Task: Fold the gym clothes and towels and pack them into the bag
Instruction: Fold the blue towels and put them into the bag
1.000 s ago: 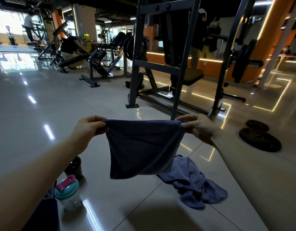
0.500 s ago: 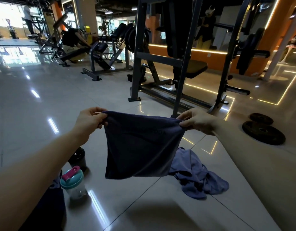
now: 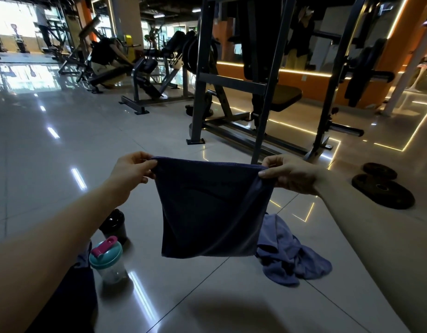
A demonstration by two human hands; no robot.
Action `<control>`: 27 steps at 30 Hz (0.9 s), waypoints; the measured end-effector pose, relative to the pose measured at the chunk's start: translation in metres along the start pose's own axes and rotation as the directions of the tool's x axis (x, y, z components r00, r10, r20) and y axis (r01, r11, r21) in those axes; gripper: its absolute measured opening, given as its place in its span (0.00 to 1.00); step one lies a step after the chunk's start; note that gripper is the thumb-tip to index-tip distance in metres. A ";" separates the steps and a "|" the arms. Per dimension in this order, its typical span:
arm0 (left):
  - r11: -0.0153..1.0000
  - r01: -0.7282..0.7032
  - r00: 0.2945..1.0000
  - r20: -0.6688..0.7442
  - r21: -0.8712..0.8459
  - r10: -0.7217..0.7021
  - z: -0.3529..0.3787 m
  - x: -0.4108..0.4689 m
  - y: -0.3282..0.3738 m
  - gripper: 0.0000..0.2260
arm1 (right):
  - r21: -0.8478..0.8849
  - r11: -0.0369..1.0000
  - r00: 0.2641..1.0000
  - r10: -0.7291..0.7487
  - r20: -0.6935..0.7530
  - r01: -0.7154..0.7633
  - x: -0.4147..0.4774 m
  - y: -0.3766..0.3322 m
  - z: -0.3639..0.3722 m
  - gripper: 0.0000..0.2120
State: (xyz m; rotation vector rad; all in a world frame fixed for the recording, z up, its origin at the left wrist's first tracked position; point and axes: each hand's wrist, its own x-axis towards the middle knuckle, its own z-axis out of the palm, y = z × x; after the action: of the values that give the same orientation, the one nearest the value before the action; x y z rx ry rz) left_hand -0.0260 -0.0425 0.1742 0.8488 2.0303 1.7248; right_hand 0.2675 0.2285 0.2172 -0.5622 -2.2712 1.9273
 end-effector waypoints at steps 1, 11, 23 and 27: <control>1.000 -0.014 1.000 -0.005 0.014 0.014 0.001 0.000 0.000 0.02 | 0.031 0.999 1.000 -0.008 0.027 0.007 -0.001 0.001 -0.001 0.07; 0.983 0.144 0.977 0.141 0.113 -0.159 0.003 0.003 0.005 0.03 | -0.488 0.869 0.968 -0.048 -0.245 -0.081 0.009 0.000 0.002 0.09; 0.976 0.153 0.986 0.043 0.156 -0.161 -0.006 0.003 0.002 0.02 | -0.240 0.970 0.999 0.027 -0.044 -0.037 0.008 -0.006 0.008 0.10; 0.989 0.103 0.989 -0.121 0.102 -0.090 -0.004 0.006 0.004 0.02 | -0.218 0.974 0.998 0.062 0.018 -0.057 0.003 -0.007 0.005 0.15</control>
State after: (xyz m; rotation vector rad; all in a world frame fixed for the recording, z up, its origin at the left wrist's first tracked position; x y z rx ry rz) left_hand -0.0322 -0.0418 0.1796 0.6844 2.2197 1.6595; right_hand 0.2619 0.2239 0.2231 -0.6395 -2.5282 1.7295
